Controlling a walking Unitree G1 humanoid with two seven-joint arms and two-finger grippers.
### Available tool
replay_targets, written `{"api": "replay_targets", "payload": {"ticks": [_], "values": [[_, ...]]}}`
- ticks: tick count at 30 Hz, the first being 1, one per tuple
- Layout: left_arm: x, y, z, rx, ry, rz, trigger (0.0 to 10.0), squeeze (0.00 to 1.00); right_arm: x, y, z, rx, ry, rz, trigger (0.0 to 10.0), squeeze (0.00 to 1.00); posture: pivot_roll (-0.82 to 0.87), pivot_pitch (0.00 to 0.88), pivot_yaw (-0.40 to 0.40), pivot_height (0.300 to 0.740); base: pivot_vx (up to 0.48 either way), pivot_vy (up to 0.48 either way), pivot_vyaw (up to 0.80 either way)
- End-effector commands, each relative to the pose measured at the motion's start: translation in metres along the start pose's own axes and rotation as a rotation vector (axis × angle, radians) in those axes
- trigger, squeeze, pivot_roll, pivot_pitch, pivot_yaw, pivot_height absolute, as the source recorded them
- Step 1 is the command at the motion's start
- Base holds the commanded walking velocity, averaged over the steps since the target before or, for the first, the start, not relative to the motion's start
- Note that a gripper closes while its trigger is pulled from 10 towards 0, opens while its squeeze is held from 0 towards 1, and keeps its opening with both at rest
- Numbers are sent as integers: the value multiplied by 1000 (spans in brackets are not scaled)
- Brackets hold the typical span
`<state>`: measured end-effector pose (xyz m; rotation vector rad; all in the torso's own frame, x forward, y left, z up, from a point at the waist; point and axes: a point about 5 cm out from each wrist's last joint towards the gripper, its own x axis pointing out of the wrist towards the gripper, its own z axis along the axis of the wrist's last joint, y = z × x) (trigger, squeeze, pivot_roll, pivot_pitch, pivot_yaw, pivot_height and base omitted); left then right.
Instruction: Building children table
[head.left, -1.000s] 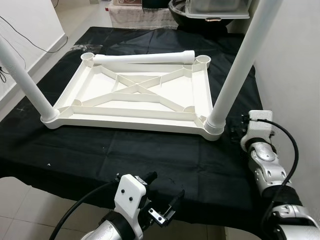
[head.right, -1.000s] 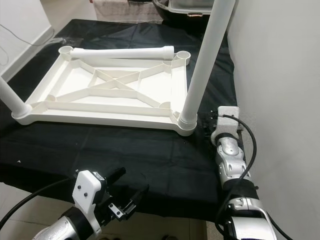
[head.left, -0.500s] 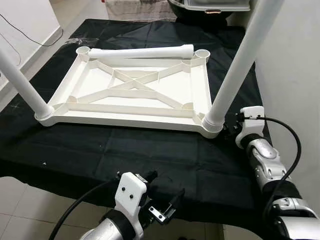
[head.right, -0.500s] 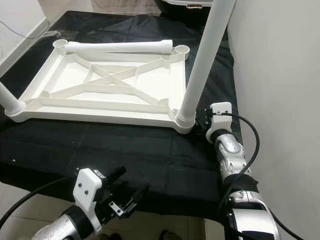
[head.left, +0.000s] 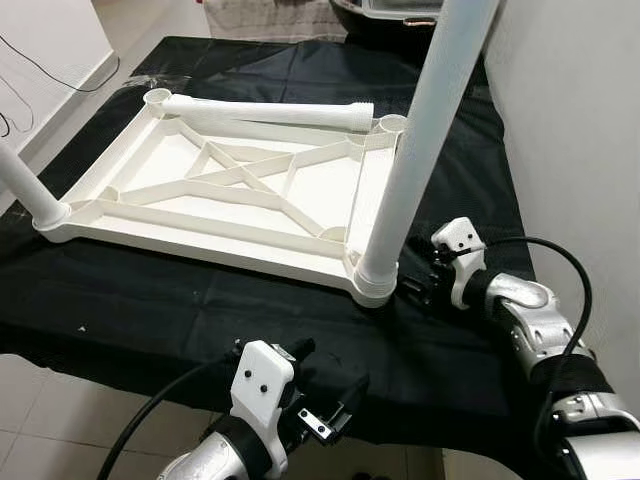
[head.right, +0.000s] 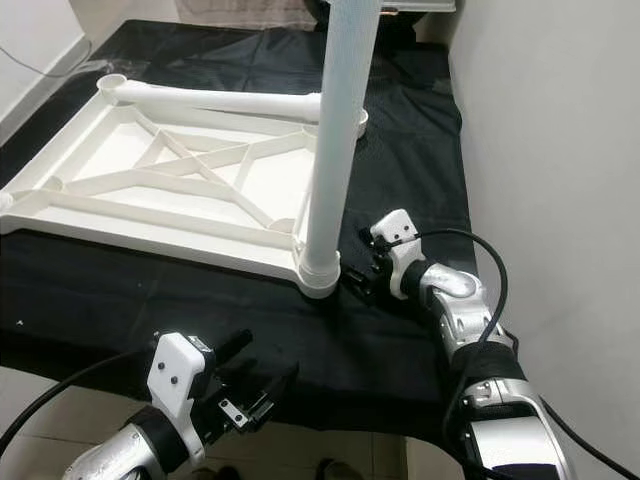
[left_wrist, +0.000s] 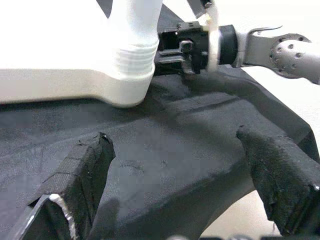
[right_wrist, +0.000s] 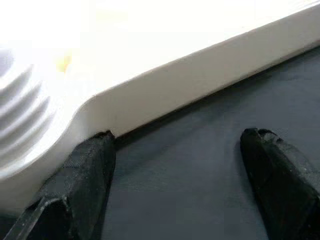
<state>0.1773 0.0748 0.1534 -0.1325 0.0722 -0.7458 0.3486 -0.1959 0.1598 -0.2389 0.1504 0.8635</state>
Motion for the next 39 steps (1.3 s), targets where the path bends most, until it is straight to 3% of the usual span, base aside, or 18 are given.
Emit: {"api": "replay_targets", "payload": {"ticks": [1, 5, 8, 12, 13, 19, 28, 33, 39], "values": [[-1, 1, -5, -8, 29, 2, 10000, 0, 10, 27, -13, 52, 39, 203, 10000, 0, 107, 251, -13, 740, 0, 0, 0], [0, 2, -6, -8, 29, 4, 10000, 0, 8, 41, -13, 66, 56, 331, 10000, 0, 106, 249, -15, 740, 0, 0, 0], [0, 2, -6, -8, 29, 4, 10000, 0, 8, 43, -13, 57, 62, 350, 10000, 0, 105, 249, -16, 740, 0, 0, 0], [1, 3, -6, -5, 28, 5, 10000, 0, 10, 41, -14, 41, 68, 331, 10000, 0, 103, 244, -16, 740, 0, 0, 0], [2, 3, -6, -3, 28, 5, 10000, 0, 12, 33, -12, 30, 64, 258, 10000, 0, 99, 239, -16, 740, 0, 0, 0], [3, 4, -7, 0, 28, 5, 10000, 0, 9, 28, -12, 39, 68, 229, 10000, 0, 97, 228, -20, 740, 0, 0, 0], [9, 10, -9, 28, 12, 17, 10000, 0, -17, 31, -27, 83, 157, 347, 10000, 0, 83, 186, -23, 740, 0, 0, 0], [12, 17, -11, 77, 7, 32, 10000, 0, -23, 22, -34, 74, 162, 211, 10000, 0, 77, 119, -34, 740, 0, 0, 0], [12, 23, -14, 100, 5, 58, 10000, 0, -34, 20, -36, 56, 146, 135, 10000, 0, 64, 79, -31, 740, 0, 0, 0]]}}
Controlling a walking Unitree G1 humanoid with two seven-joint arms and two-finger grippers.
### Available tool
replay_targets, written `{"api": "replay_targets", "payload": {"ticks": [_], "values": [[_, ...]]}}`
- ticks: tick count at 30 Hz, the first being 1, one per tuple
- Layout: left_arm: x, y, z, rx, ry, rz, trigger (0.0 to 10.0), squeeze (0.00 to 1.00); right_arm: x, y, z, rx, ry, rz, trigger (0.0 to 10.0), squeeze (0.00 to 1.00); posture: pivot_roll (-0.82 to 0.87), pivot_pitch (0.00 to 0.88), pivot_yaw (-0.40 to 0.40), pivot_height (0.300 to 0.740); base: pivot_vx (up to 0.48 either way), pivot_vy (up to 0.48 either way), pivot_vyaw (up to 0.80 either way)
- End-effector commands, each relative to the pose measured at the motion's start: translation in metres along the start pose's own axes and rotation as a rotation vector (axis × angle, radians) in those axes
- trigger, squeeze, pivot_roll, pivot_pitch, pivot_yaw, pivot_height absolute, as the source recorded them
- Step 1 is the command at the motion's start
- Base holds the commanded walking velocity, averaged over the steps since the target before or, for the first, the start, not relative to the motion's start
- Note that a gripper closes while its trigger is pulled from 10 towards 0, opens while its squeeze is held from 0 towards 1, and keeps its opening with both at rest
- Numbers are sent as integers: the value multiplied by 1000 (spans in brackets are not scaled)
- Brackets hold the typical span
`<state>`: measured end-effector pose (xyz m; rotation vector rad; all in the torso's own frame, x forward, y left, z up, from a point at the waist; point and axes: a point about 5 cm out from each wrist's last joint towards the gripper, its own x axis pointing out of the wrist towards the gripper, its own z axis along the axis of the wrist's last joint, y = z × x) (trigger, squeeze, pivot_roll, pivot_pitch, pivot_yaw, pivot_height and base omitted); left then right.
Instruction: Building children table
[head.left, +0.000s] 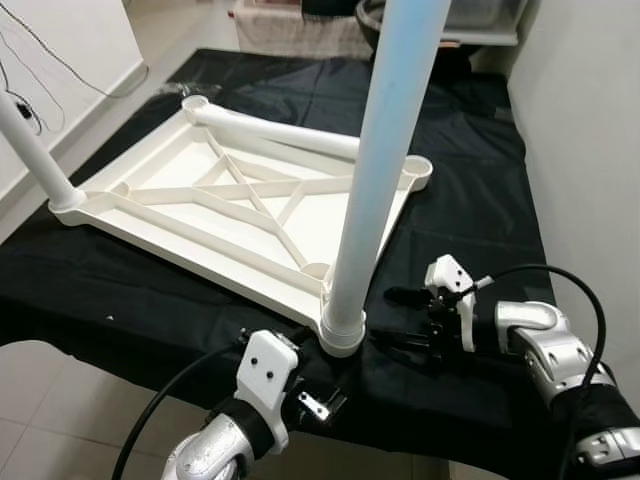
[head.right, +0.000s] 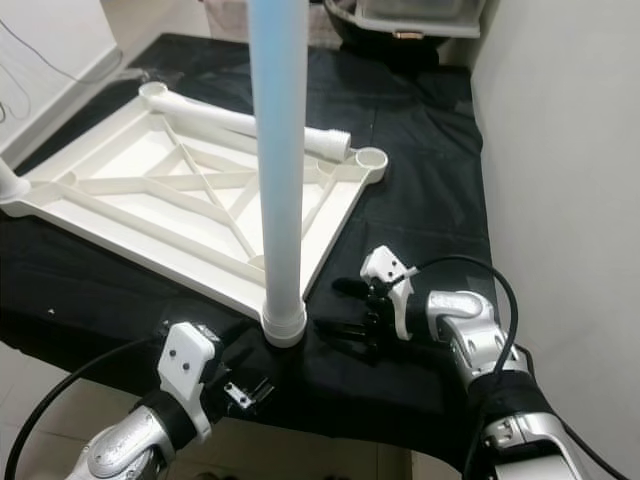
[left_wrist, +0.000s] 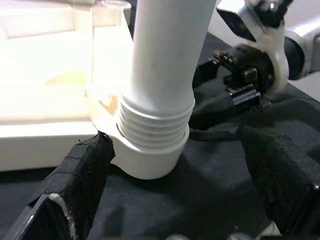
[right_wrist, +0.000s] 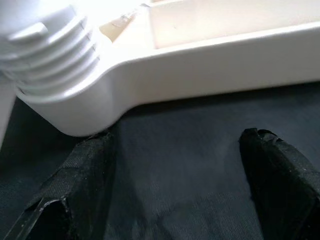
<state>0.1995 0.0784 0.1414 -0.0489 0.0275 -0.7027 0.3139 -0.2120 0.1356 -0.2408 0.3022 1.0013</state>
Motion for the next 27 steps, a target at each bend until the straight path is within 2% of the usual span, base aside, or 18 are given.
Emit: {"api": "replay_targets", "payload": {"ticks": [1, 5, 8, 11, 15, 19, 22, 25, 26, 27], "values": [[-2, 4, -6, 13, 18, 20, 10000, 0, -8, 2, -9, 17, 16, -38, 10000, 0, 64, 79, -31, 740, 0, 0, 0], [-3, 5, -8, 21, 20, 27, 10000, 0, -13, 3, -11, 29, 8, -53, 10000, 0, 58, 63, -27, 740, 0, 0, 0], [-2, 7, -13, 24, 26, 33, 10000, 0, -27, 5, -16, 97, -33, -62, 10000, 0, 52, 39, -20, 740, 0, 0, 0], [-2, 7, -15, 23, 28, 34, 10000, 0, -33, 4, -12, 129, -85, -52, 10000, 0, 49, 32, -21, 740, 0, 0, 0], [-1, 7, -18, 14, 27, 33, 10000, 0, -37, 10, 2, 167, -157, 68, 10000, 0, 49, 31, -19, 740, 0, 0, 0], [-1, 7, -18, 13, 24, 31, 10000, 0, -37, 13, 7, 156, -165, 124, 10000, 0, 52, 30, -22, 740, 0, 0, 0], [-2, 8, -19, 15, 26, 34, 10000, 0, -33, 17, 20, 110, -190, 208, 10000, 0, 64, 30, -26, 740, 0, 0, 0], [-2, 8, -19, 16, 25, 35, 10000, 0, -32, 18, 23, 106, -197, 225, 10000, 0, 64, 31, -27, 740, 0, 0, 0], [-3, 8, -20, 16, 25, 36, 10000, 0, -29, 16, 29, 96, -218, 219, 10000, 1000, 64, 37, -27, 740, 0, 0, 0], [-3, 8, -20, 17, 25, 37, 10000, 0, -26, 15, 35, 82, -231, 212, 10000, 1000, 68, 44, -28, 740, 0, 0, 0]]}}
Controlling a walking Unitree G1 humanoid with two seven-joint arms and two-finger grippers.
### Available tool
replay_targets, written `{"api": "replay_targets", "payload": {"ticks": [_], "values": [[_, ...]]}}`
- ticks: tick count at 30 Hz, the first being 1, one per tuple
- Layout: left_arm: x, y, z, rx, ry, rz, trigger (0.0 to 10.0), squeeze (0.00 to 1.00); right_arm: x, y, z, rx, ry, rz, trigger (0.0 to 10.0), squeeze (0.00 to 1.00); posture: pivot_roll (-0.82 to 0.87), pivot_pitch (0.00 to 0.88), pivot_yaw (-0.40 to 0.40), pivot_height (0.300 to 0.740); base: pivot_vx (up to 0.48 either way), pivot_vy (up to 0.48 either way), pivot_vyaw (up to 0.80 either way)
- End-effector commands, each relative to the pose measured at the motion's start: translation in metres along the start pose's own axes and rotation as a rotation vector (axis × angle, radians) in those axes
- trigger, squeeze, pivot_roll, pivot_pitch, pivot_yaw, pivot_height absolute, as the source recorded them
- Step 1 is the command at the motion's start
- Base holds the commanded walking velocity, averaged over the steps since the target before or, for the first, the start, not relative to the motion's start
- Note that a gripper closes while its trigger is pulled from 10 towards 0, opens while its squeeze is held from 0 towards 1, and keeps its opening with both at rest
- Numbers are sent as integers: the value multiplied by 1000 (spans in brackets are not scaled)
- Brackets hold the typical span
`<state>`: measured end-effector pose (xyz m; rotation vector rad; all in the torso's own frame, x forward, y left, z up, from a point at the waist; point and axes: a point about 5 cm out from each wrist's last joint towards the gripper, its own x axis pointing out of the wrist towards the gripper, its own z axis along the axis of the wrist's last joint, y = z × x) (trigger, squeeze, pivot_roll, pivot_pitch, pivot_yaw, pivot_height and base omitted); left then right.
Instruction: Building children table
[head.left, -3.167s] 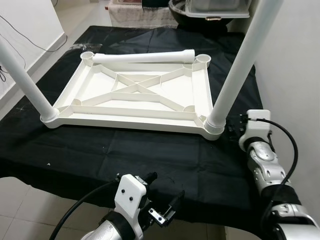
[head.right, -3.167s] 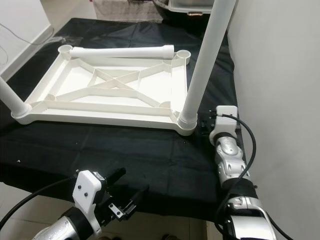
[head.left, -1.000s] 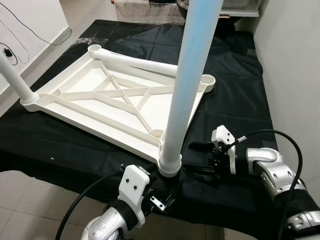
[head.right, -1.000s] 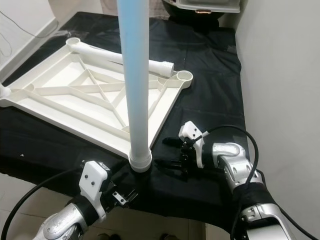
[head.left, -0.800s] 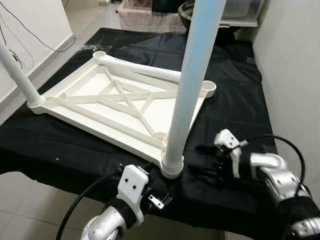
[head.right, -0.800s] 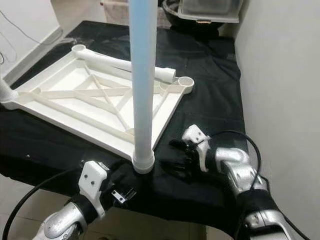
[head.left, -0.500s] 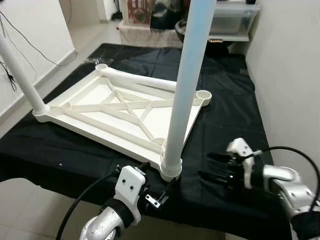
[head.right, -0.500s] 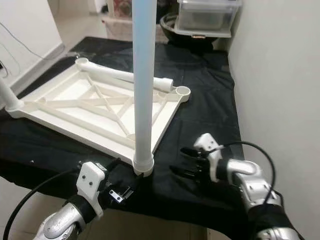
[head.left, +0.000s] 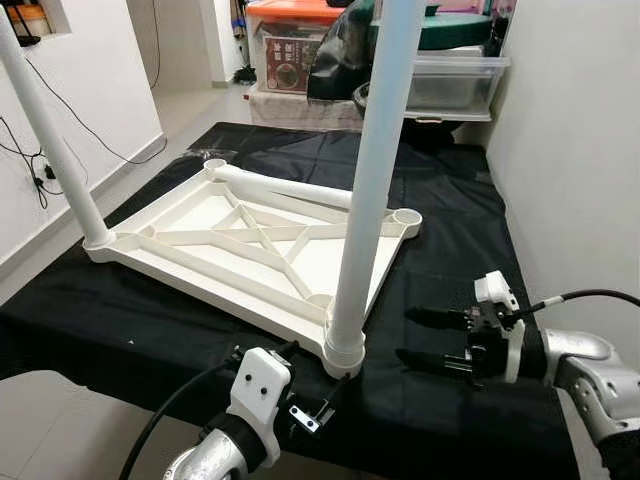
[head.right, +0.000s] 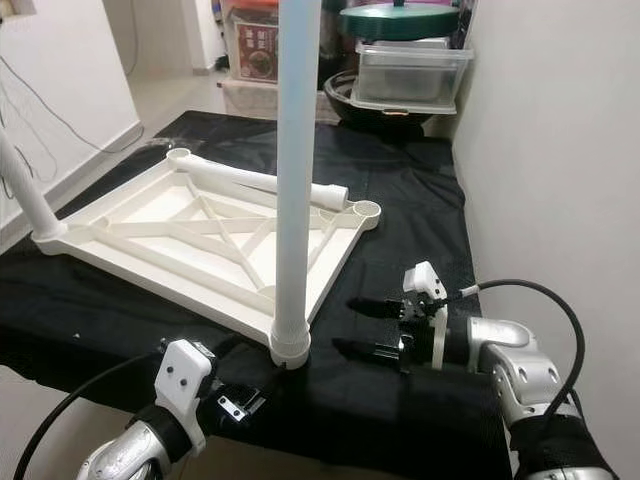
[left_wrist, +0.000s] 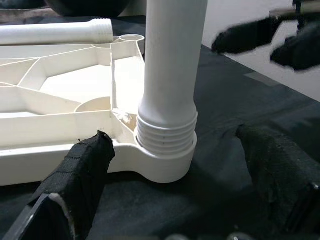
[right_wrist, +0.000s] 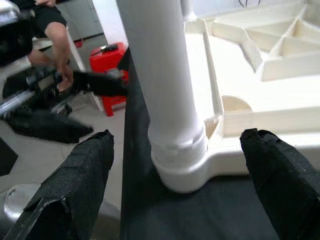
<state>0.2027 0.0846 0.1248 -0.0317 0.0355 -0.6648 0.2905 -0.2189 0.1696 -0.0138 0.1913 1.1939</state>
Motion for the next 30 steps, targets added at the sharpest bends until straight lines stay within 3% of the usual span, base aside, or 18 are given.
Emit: {"api": "replay_targets", "payload": {"ticks": [1, 4, 5, 16, 30], "values": [[-1, 0, -3, 4, 12, -2, 10000, 0, 6, 1, 8, -21, -22, 16, 10000, 1000, 68, 44, -28, 740, 0, 0, 0], [-2, 0, -3, 4, 9, 0, 10000, 0, 13, -2, 18, -56, -43, 4, 10000, 1000, 69, 52, -25, 740, 0, 0, 0], [-2, 0, -2, 5, 7, 1, 10000, 0, 15, -2, 21, -67, -54, 4, 10000, 0, 70, 58, -28, 740, 0, 0, 0], [-6, -1, -2, -3, 5, 9, 10000, 0, 21, 3, 34, -79, -111, 104, 10000, 0, 72, 71, -33, 740, 0, 0, 0], [-1, -1, -5, -5, 4, 0, 10000, 0, 54, 4, 54, -123, -178, 185, 10000, 0, 67, 53, -38, 740, 0, 0, 0]]}}
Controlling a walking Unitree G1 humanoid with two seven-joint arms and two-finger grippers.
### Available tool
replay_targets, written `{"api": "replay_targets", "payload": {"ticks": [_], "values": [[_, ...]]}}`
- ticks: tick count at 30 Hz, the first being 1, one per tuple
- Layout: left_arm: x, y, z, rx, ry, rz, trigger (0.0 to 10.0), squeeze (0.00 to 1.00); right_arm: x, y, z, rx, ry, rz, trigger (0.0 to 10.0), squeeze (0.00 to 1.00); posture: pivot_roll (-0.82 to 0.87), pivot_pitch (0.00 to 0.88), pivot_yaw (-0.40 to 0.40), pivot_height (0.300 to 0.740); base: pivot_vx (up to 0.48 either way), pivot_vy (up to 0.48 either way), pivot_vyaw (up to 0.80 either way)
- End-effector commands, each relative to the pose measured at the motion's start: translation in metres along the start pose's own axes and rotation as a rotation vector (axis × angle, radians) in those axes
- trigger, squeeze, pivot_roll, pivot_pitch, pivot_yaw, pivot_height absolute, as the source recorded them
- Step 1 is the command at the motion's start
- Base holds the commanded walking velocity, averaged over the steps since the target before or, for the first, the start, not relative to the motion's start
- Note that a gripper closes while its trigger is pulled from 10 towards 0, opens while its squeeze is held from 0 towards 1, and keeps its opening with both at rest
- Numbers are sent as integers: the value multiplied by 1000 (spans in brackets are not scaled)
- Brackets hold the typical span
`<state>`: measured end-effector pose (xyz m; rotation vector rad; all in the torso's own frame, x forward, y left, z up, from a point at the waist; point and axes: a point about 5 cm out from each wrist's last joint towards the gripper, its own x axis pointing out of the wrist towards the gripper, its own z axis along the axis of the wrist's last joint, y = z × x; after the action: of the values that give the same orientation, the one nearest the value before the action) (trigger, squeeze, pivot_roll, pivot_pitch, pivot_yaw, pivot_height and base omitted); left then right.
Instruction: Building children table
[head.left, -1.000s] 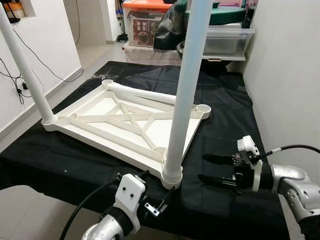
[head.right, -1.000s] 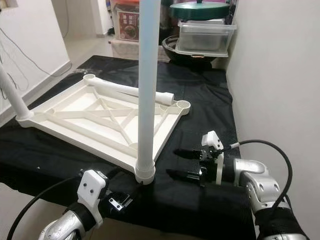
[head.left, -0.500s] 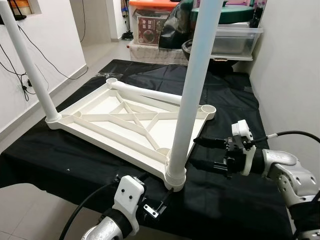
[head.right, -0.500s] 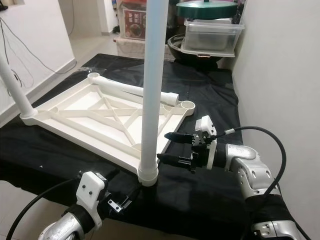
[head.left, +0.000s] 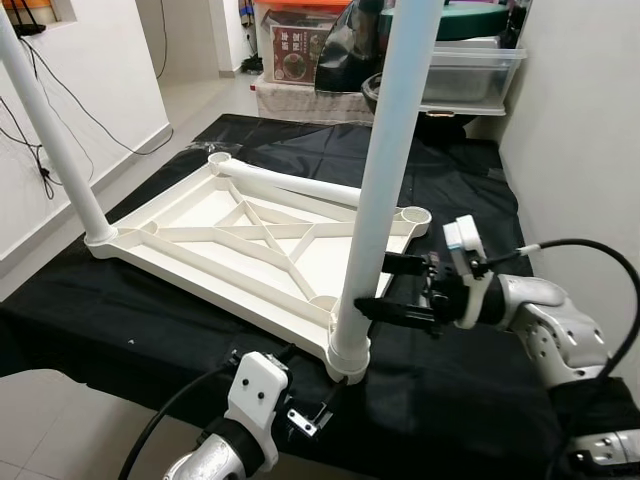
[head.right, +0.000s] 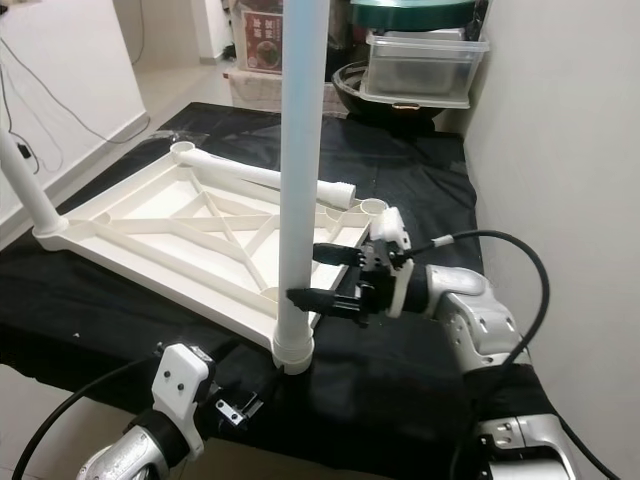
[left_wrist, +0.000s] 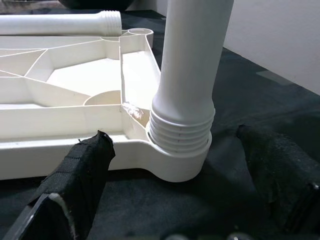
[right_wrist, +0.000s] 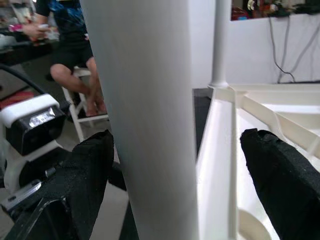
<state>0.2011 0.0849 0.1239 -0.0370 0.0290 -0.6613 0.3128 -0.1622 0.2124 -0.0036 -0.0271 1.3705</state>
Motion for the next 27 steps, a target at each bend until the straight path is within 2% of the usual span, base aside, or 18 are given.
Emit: {"api": "replay_targets", "payload": {"ticks": [1, 8, 14, 27], "values": [[1, 0, -4, -2, 12, -4, 10000, 0, 3, 0, 3, -1, -17, 27, 10000, 0, 65, 44, -43, 740, 0, 0, 0], [3, 0, -5, -2, 11, -5, 10000, 0, 7, 1, 4, -4, -24, 47, 10000, 0, 63, 41, -42, 740, 0, 0, 0], [5, 0, -6, 0, 8, -10, 10000, 0, 21, -3, 13, -19, -64, 68, 10000, 0, 62, 35, -44, 740, 0, 0, 0], [6, -1, -6, -1, 8, -11, 10000, 0, 27, -4, 23, -59, -95, 91, 10000, 0, 62, 34, -43, 740, 0, 0, 0]]}}
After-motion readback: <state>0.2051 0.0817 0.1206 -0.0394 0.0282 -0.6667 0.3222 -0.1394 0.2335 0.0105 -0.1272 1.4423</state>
